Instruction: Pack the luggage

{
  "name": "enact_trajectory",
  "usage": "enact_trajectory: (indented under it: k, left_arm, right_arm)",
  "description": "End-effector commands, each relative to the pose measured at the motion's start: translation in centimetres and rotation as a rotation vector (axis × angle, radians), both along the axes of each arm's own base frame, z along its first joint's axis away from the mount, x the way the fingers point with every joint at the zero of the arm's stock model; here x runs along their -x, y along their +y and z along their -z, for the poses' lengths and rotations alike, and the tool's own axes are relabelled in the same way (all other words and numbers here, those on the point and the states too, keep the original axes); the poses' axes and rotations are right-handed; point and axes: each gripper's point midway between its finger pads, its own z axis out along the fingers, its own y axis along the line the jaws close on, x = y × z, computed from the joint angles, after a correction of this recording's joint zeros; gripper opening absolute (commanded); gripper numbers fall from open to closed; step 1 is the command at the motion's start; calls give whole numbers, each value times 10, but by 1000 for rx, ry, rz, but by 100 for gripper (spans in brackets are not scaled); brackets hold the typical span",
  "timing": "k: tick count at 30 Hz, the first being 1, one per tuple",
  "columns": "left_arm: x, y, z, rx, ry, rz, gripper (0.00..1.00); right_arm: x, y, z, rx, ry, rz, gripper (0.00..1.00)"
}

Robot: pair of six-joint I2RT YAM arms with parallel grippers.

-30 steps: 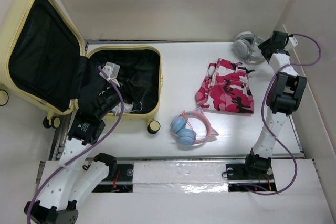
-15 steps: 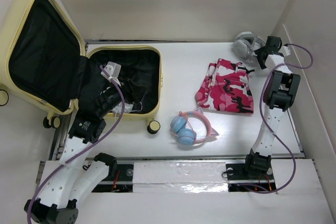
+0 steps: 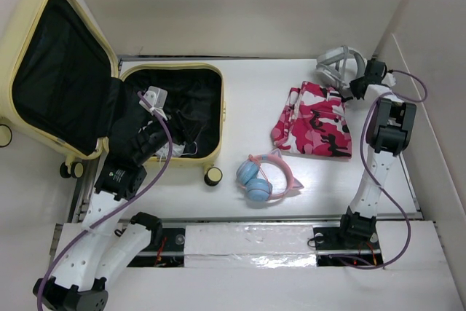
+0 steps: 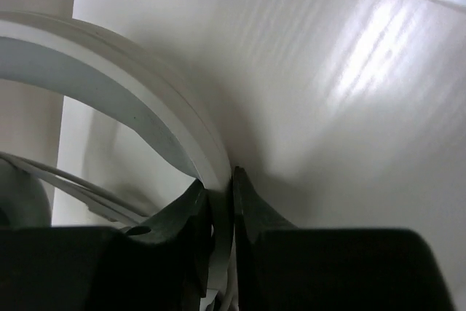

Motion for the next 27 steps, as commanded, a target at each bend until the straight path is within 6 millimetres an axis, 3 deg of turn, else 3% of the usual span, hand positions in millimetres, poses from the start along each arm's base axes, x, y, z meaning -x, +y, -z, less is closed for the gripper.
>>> enact_trajectory:
  k: [1, 5, 6, 7, 10, 11, 13, 14, 17, 18, 20, 21, 23, 24, 25, 26, 27]
  left_arm:
    - [3, -1, -19, 20, -69, 5, 52]
    - [4, 1, -22, 26, -78, -2, 52]
    - [5, 1, -22, 26, -79, -2, 52]
    - [5, 1, -22, 27, -78, -3, 52]
    - [6, 2, -23, 32, -82, -8, 52]
    - [6, 2, -24, 32, -88, -8, 52]
    - [7, 2, -25, 34, -89, -7, 52]
    - [8, 3, -26, 36, -94, -7, 52]
    - [9, 5, -30, 39, -109, -16, 52]
    - [9, 5, -30, 39, -108, -19, 52]
    - [9, 6, -30, 39, -109, -25, 52]
    - [10, 6, -30, 39, -109, -25, 52]
    - [10, 6, -31, 41, -114, -23, 52]
    - [8, 8, -31, 40, -114, -33, 52]
    - [8, 8, -31, 40, -113, -33, 52]
    - [9, 9, -31, 42, -114, -34, 52]
    - [11, 9, -32, 43, -119, -33, 52]
  right_arm:
    - [-23, 16, -96, -33, -341, -56, 0]
    - [-24, 34, -170, -10, -575, -159, 0]
    - [-21, 35, -178, 4, -595, -169, 0]
    - [-16, 43, -204, 33, -637, -192, 0]
    - [-7, 58, -238, 96, -698, -261, 0]
    - [-2, 79, -259, 110, -731, -309, 0]
    - [3, 107, -277, 168, -747, -402, 0]
    - [7, 141, -284, 170, -740, -467, 0]
    - [15, 201, -289, 229, -713, -602, 0]
    - [24, 246, -293, 221, -728, -677, 0]
    - [32, 291, -293, 230, -734, -757, 0]
    - [41, 337, -289, 208, -737, -833, 0]
    - [51, 383, -294, 205, -752, -915, 0]
    - [55, 406, -292, 207, -750, -951, 0]
    - [64, 449, -277, 214, -730, -1018, 0]
    - [67, 467, -267, 220, -700, -1051, 0]
    - [70, 486, -286, 232, -737, -1069, 0]
